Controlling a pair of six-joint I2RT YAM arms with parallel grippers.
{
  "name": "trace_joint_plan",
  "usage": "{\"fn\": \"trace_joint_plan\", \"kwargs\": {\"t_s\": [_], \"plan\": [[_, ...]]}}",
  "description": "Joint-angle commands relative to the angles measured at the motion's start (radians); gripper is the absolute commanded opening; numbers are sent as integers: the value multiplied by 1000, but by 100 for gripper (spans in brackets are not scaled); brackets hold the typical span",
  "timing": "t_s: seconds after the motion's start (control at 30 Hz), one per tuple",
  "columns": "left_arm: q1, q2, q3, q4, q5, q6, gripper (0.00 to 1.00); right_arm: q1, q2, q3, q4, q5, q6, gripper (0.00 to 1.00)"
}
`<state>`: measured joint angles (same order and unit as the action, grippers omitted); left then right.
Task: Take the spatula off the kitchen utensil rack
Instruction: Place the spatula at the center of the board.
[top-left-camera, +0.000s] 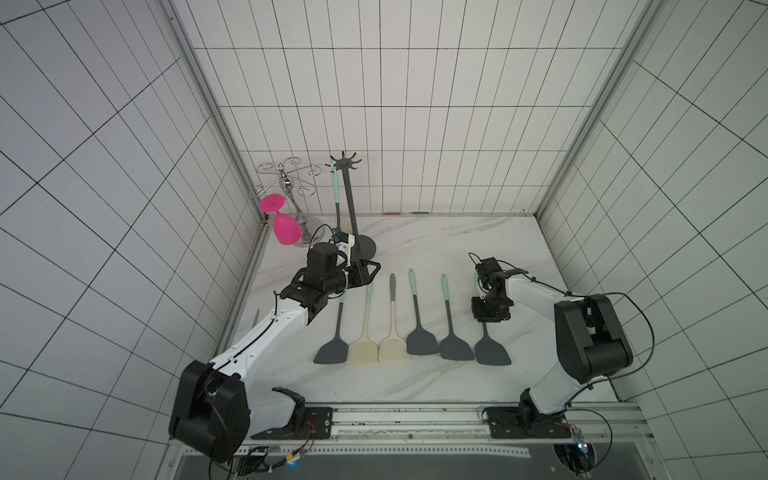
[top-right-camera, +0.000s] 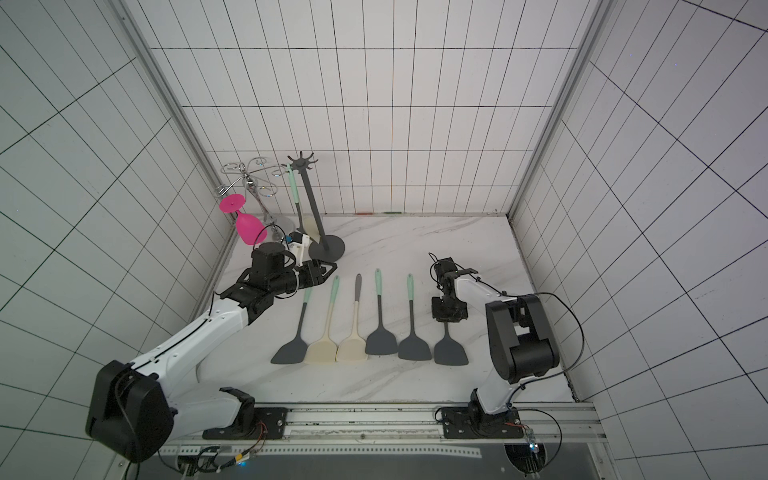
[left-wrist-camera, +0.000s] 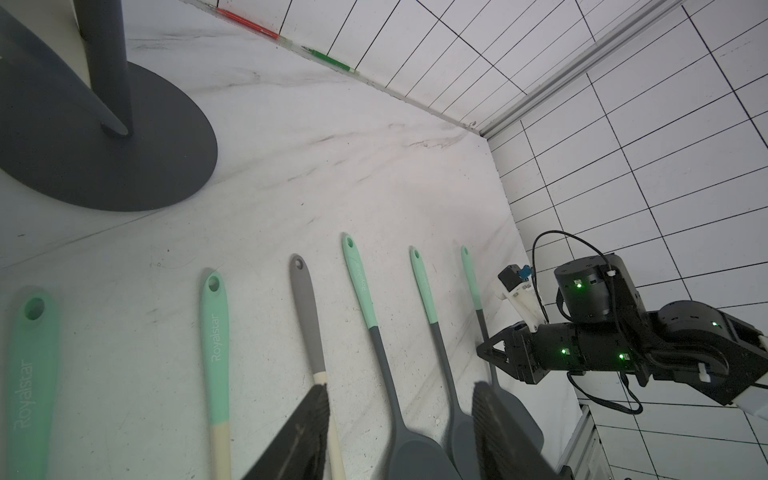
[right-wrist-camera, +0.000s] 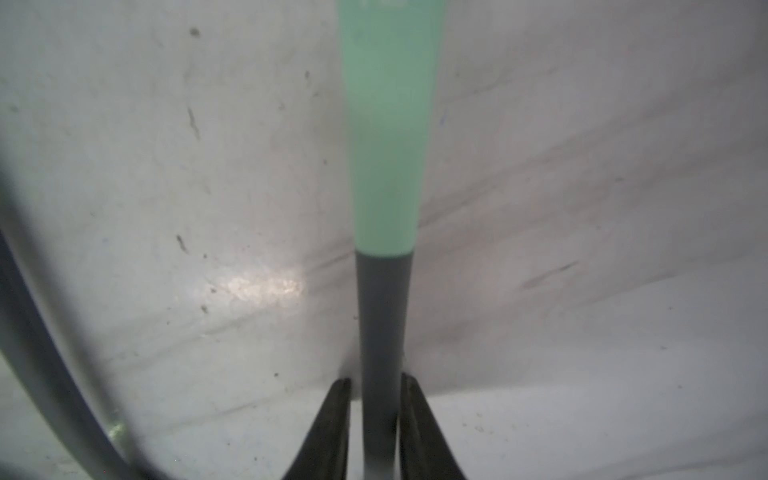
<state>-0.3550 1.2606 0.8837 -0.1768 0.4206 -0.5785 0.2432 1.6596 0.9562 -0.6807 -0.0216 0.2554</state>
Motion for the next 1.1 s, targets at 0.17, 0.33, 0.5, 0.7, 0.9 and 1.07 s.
{"fn": "trace_joint_plan", "kwargs": {"t_s": [0.17,0.33,0.5,0.7,0.9,1.07], "plan": [[16,9,10,6,7,11,53,13,-57,43,-38,8,7,32],[23,11,15,4,8,12,53,15,-101,60,-46,14,16,33],[34,2,52,-52,-14,35,53,17,-155,94,-68,52,13,37],[71,-58,102,-89,-128,75,55,50,-209,175,-29,24,8,38],[97,-97,268,-162,-381,251,69,187,-213,294,113,-5,38,38],[203,-50,361,-118,-258,155,76,312,-142,454,206,18,56,39]]}}
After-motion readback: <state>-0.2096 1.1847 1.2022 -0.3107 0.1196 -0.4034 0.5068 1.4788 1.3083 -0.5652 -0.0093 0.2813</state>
